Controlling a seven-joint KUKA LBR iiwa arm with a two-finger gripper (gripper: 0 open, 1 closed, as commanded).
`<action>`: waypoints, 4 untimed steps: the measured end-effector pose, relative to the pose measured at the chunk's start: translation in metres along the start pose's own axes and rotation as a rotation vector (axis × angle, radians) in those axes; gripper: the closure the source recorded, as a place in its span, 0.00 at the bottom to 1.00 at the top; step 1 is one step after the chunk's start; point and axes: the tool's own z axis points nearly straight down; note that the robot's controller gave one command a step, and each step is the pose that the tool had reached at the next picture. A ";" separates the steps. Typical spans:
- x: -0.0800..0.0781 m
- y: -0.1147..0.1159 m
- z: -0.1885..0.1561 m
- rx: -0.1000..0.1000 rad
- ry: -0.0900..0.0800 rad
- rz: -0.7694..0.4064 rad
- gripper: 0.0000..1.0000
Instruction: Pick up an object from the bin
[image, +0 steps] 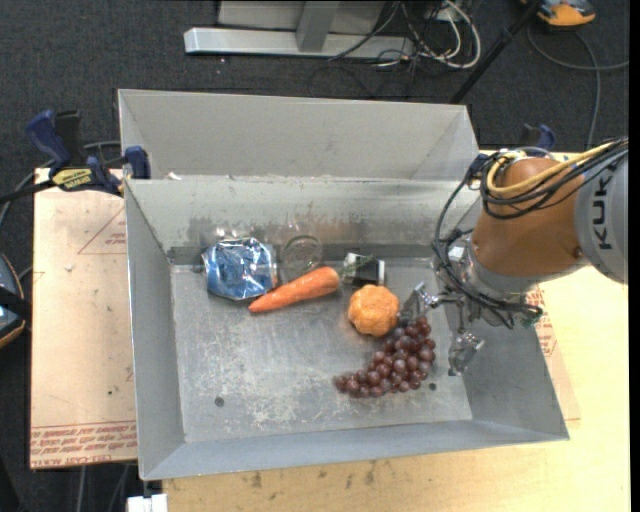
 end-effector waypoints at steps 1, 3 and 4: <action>0.005 0.009 0.032 0.000 -0.003 -0.008 0.00; -0.007 0.014 0.032 0.009 -0.007 -0.351 1.00; -0.007 0.014 0.032 0.008 -0.006 -0.350 1.00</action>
Offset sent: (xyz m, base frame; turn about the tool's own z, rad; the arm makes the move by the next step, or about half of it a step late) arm -0.0089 0.0157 -0.0378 -0.3554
